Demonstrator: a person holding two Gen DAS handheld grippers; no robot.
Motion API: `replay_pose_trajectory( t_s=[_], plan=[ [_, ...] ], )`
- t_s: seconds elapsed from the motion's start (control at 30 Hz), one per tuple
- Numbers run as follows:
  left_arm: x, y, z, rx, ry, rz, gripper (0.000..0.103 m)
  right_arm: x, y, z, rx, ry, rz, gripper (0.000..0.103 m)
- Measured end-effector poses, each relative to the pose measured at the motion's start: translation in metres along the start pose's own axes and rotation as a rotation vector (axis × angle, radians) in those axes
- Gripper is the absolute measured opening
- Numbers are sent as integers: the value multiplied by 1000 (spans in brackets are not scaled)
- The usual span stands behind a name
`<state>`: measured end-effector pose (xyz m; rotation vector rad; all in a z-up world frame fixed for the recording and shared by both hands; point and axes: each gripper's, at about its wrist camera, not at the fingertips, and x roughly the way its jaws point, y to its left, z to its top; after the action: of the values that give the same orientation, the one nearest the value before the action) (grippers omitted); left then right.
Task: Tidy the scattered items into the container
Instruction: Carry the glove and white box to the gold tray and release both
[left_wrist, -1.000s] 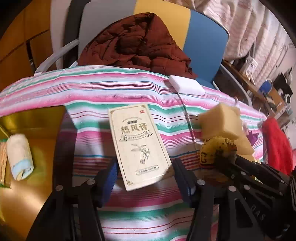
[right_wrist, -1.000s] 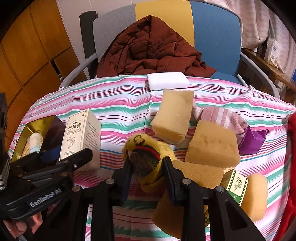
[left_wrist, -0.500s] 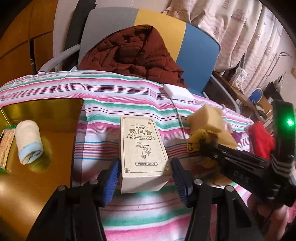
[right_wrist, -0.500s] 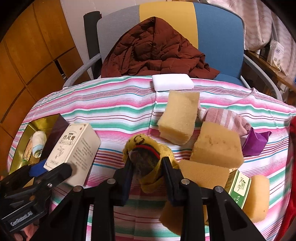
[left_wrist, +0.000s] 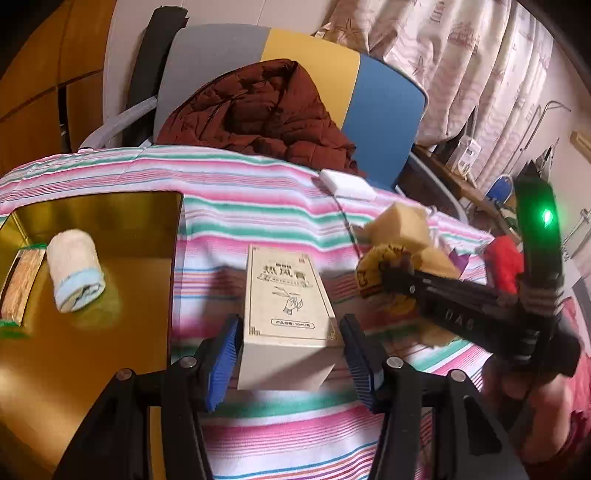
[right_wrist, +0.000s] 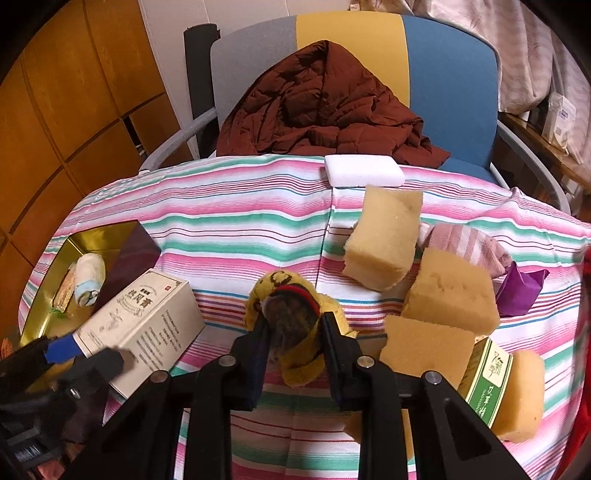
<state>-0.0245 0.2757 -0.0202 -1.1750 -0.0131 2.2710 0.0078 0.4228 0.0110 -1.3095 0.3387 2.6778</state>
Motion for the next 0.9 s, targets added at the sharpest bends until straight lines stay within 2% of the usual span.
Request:
replay_pose_trajectory(
  t_s=[0.1, 0.17, 0.33, 0.63, 0.8, 0.9],
  plan=[
    [17, -5, -6, 4, 75, 22, 55, 1, 5, -1, -22, 4, -11, 28],
    [21, -9, -8, 28, 68, 64, 54, 2, 6, -1, -31, 10, -15, 28],
    [28, -11, -3, 38, 63, 49, 54, 4, 6, -2, -35, 20, -12, 28],
    [-2, -11, -3, 90, -35, 4, 53, -1, 5, -1, -22, -9, -3, 26],
    [-33, 9, 0, 11, -81, -55, 53, 0, 5, -2, -9, -9, 12, 25],
    [-56, 27, 0, -24, -121, -64, 53, -7, 7, -2, -7, -35, 42, 24]
  ],
)
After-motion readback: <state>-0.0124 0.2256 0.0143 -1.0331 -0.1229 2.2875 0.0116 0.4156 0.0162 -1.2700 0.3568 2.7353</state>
